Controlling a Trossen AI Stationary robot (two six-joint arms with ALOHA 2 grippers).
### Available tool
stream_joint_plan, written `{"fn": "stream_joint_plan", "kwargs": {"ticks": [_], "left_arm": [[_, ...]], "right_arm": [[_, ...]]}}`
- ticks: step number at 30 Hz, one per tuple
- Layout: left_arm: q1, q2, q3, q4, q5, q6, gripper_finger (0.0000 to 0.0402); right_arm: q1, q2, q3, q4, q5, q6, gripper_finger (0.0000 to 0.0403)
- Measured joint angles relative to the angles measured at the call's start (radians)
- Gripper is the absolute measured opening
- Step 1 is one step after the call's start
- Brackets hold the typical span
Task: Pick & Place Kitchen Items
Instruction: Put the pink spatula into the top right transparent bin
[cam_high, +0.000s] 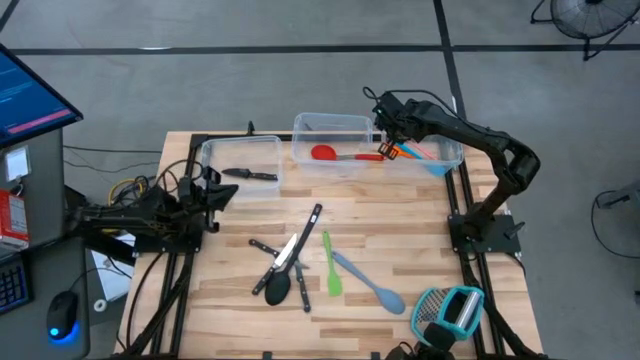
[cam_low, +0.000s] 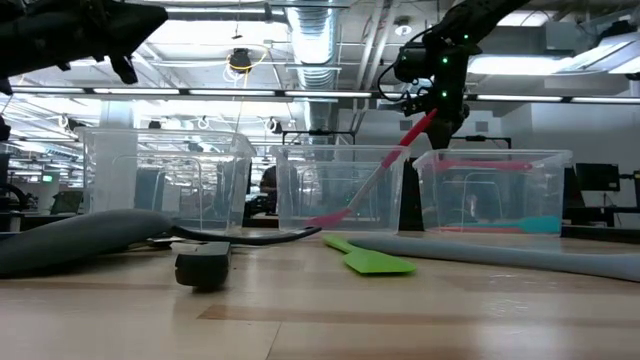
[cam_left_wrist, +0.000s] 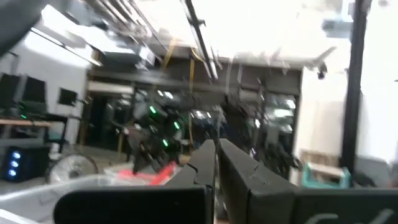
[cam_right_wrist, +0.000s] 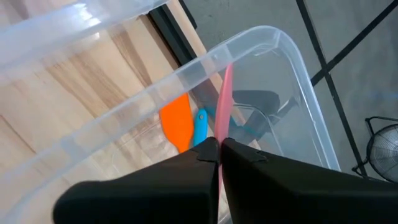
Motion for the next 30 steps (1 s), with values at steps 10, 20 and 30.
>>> {"fn": "stream_joint_plan", "kwargs": {"ticks": [10, 20, 30], "left_arm": [[0.0, -0.001, 0.0, 0.037, -0.277, 0.003, 0.0002], [0.0, 0.003, 0.0, 0.041, -0.392, 0.003, 0.0002], [0.0, 0.003, 0.0, 0.046, -0.395, -0.003, 0.0002]], "right_arm": [[0.001, 0.0, 0.0, 0.001, 0.0, -0.003, 0.0], [0.003, 0.0, 0.0, 0.023, -0.003, -0.003, 0.0], [-0.003, 0.0, 0.0, 0.046, -0.004, -0.021, 0.0]]}}
